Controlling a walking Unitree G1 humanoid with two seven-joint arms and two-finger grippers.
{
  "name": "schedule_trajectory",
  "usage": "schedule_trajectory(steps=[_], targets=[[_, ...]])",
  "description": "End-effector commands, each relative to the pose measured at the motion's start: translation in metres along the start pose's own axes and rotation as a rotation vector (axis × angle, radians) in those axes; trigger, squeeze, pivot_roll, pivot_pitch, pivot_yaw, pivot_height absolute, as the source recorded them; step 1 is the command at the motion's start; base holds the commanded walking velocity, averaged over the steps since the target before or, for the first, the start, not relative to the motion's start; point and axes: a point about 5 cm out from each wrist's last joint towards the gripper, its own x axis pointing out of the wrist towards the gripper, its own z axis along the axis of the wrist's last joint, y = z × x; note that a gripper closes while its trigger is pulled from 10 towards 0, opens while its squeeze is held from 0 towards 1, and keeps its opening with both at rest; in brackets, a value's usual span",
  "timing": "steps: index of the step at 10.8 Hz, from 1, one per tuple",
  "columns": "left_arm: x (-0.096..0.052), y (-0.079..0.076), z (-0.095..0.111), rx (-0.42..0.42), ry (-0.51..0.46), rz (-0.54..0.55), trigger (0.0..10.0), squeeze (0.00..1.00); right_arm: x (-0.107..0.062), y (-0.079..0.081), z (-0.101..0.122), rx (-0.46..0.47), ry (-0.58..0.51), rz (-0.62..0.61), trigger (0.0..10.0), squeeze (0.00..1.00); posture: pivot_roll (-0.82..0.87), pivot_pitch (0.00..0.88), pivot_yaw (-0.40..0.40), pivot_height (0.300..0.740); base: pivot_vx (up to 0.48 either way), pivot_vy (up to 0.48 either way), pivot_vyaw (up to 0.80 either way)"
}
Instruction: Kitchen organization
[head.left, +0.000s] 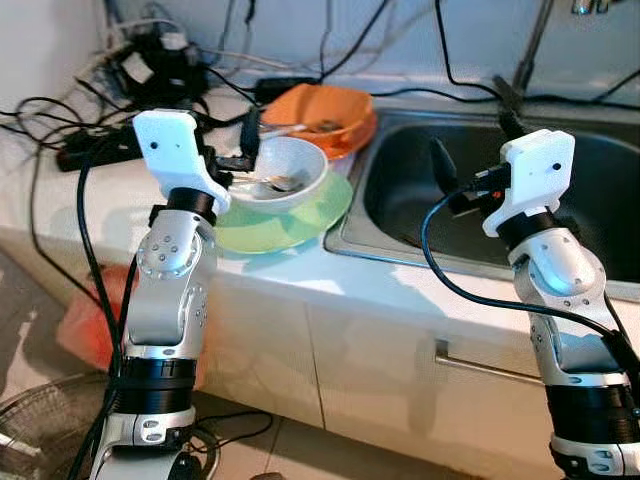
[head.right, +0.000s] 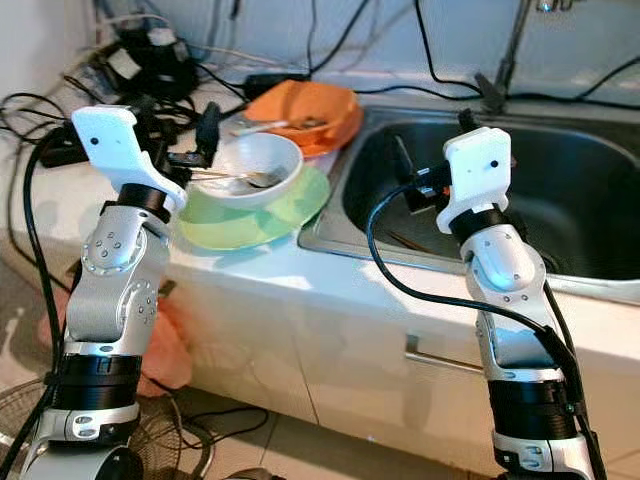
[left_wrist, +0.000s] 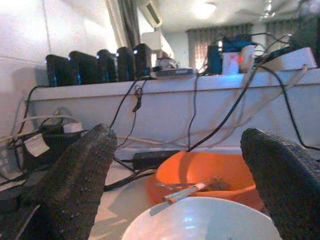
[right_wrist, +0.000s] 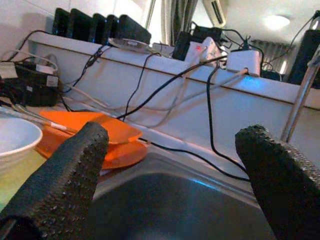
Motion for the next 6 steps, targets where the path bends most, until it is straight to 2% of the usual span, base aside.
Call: schedule_trajectory(steps=[1,2,3,5,6], targets=[[-0.001,0.009,-0.003,0.009,0.02,0.042,10.0,0.0,0.0,0.0,0.004,-0.007,-0.015,0.004,10.0,0.0,0.07,0.029,0.11,0.74,0.0,0.0,0.0],[-0.006,0.019,-0.002,-0.015,0.022,0.086,10.0,0.0,-0.001,0.001,0.003,-0.009,-0.008,0.016,10.0,0.0,0.08,0.03,0.109,0.74,0.0,0.0,0.0],[-0.01,0.022,-0.005,-0.084,0.037,0.098,10.0,0.0,-0.002,0.001,0.002,-0.005,0.0,0.044,10.0,0.0,0.08,0.029,0.107,0.74,0.0,0.0,0.0],[-0.013,0.022,-0.008,-0.13,0.051,0.105,10.0,0.0,-0.005,0.001,-0.001,0.016,0.028,0.118,10.0,0.0,0.08,0.029,0.104,0.74,0.0,0.0,0.0],[-0.015,0.019,-0.008,-0.153,0.054,0.094,10.0,0.0,-0.009,-0.001,-0.003,0.04,0.062,0.196,10.0,0.0,0.08,0.029,0.104,0.74,0.0,0.0,0.0]])
